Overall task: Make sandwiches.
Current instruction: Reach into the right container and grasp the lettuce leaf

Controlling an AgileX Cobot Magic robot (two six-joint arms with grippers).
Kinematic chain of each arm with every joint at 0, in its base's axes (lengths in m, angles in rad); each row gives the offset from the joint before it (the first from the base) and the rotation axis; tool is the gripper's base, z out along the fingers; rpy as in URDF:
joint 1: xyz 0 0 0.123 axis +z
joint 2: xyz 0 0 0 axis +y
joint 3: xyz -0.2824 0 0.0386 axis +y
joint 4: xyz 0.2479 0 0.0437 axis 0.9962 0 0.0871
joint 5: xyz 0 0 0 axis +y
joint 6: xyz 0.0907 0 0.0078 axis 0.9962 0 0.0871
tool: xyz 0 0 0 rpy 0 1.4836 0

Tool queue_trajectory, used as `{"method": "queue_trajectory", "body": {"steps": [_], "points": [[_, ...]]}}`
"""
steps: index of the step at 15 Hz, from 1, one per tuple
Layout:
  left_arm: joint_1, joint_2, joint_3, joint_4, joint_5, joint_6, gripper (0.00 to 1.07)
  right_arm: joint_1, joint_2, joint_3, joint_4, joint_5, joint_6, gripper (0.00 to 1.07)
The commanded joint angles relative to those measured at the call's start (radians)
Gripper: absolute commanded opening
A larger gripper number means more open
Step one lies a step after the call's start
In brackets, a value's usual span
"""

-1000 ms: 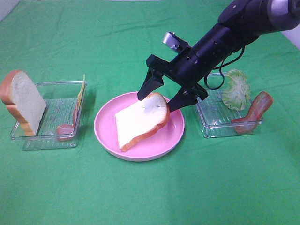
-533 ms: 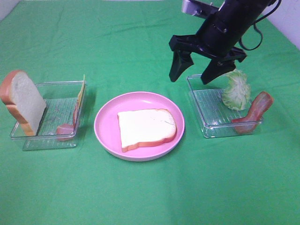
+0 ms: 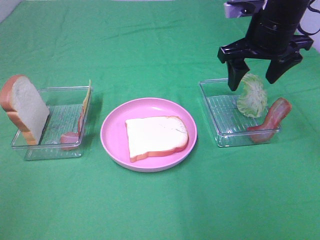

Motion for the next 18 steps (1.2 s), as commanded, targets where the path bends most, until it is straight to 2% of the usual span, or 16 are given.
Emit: {"method": "queue_trajectory", "body": {"steps": [1, 2, 4, 5, 6, 11, 14, 18], "points": [[0.001, -0.019, 0.001, -0.003, -0.009, 0.002, 0.64, -0.122, -0.008, -0.003, 0.047, 0.06, -0.02, 0.76], [0.001, -0.019, 0.001, -0.003, -0.009, 0.002, 0.64, -0.178, -0.008, -0.003, 0.071, 0.077, -0.037, 0.76], [0.001, -0.019, 0.001, -0.003, -0.009, 0.002, 0.64, -0.186, -0.008, -0.003, 0.08, 0.081, -0.044, 0.76], [0.001, -0.019, 0.001, -0.003, -0.009, 0.002, 0.64, -0.252, -0.008, -0.001, 0.164, 0.091, -0.09, 0.76], [0.001, -0.019, 0.001, -0.003, -0.009, 0.002, 0.64, -0.262, -0.007, -0.002, 0.198, 0.089, -0.121, 0.76], [0.001, -0.019, 0.001, -0.003, -0.009, 0.002, 0.64, -0.258, 0.014, -0.004, 0.226, 0.023, -0.134, 0.76], [0.001, -0.019, 0.001, -0.003, -0.009, 0.002, 0.64, -0.258, 0.069, -0.005, 0.328, -0.081, -0.207, 0.76], [0.001, -0.019, 0.001, -0.003, -0.009, 0.002, 0.64, -0.258, 0.138, -0.005, 0.314, -0.218, -0.213, 0.76]]}}
